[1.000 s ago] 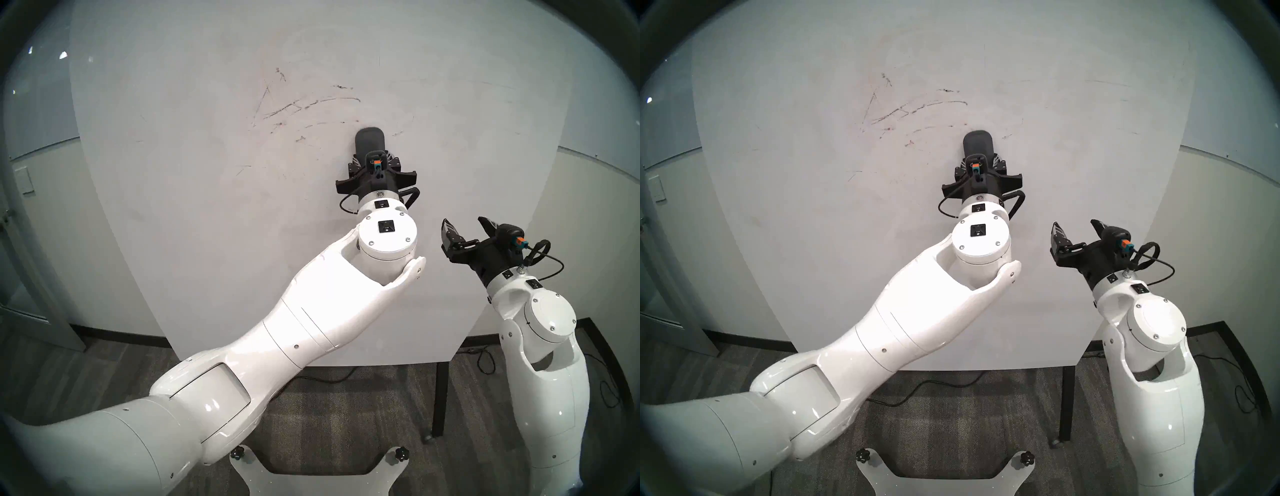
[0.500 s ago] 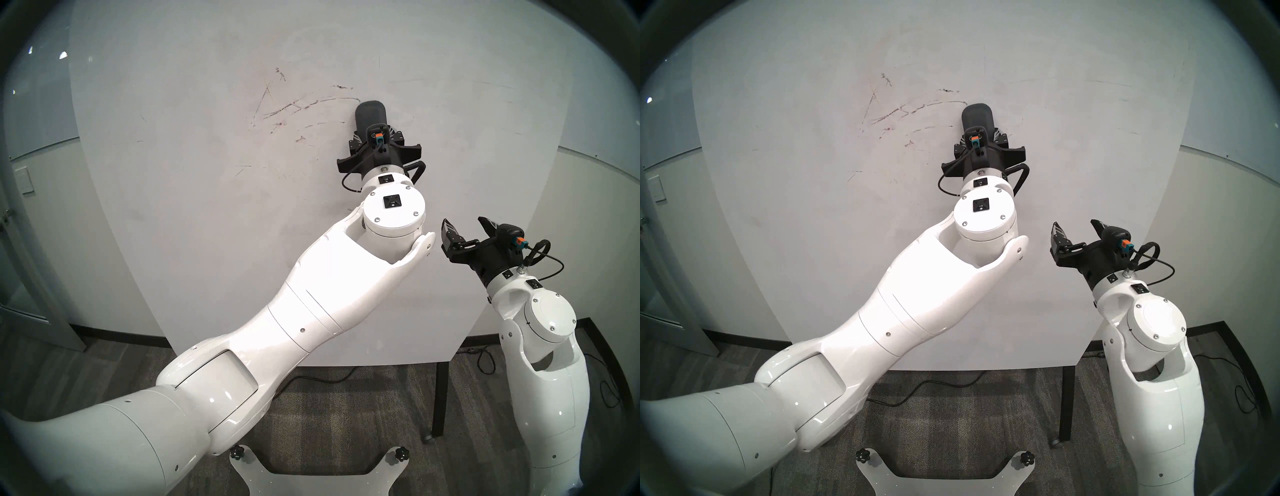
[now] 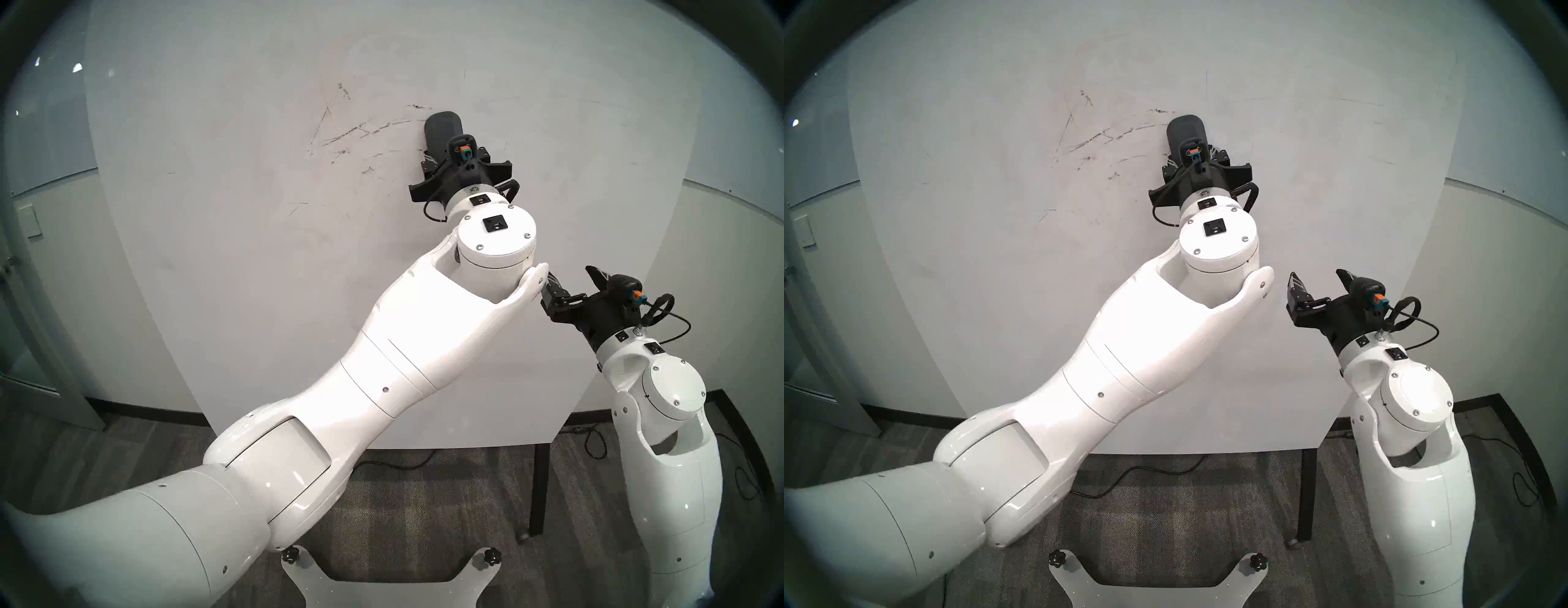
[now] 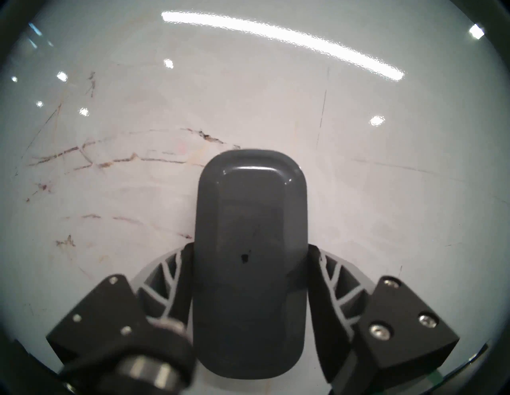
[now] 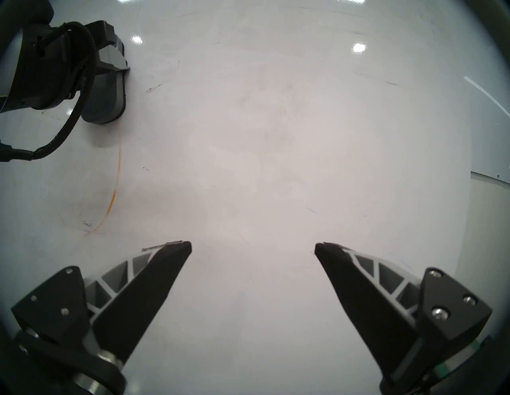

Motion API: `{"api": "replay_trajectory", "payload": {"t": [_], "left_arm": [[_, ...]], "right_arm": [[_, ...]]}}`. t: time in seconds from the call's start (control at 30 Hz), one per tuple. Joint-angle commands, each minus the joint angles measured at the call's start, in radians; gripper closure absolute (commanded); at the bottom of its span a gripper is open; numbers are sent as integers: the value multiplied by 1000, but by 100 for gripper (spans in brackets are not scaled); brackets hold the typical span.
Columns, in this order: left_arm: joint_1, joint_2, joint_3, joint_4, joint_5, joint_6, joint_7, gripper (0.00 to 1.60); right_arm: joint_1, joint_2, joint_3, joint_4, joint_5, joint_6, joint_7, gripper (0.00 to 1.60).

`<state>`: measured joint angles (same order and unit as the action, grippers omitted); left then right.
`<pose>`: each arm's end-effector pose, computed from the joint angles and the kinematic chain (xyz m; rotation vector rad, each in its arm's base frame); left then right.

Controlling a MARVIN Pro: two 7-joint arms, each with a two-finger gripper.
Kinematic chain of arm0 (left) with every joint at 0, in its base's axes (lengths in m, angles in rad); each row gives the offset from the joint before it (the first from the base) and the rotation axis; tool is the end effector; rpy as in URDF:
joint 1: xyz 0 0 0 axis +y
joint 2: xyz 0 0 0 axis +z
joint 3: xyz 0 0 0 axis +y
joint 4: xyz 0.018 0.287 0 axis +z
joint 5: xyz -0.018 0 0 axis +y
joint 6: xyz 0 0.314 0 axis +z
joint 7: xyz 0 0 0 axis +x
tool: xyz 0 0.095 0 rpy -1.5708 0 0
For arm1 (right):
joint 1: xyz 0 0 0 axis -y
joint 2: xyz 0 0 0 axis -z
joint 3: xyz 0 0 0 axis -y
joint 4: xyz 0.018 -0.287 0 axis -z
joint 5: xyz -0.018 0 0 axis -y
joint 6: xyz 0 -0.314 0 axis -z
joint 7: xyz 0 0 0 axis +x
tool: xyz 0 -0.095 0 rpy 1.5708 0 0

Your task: Erase all marks on the whiteboard with the eraser

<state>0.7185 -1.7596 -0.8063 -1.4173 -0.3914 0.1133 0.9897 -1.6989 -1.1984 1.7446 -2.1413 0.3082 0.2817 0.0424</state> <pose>0.4726 -0.2763 0.0081 1.6919 0.3757 2.4366 0.3651 -0.0883 -0.1243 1.9831 0.1973 2.3805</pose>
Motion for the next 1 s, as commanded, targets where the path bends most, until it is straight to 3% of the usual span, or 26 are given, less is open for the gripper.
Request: {"api": "replay_trajectory", "payload": {"t": [0.0, 0.7, 0.97], "left_arm": [[-31, -8, -17, 69, -12, 3, -17, 160], [106, 47, 45, 2, -1, 53, 25, 160], [117, 54, 44, 60, -14, 53, 27, 160]], "right_arm": [[7, 1, -3, -22, -1, -9, 2, 0], [8, 1, -3, -22, -1, -8, 2, 0], [8, 1, -3, -22, -1, -8, 2, 0]]}}
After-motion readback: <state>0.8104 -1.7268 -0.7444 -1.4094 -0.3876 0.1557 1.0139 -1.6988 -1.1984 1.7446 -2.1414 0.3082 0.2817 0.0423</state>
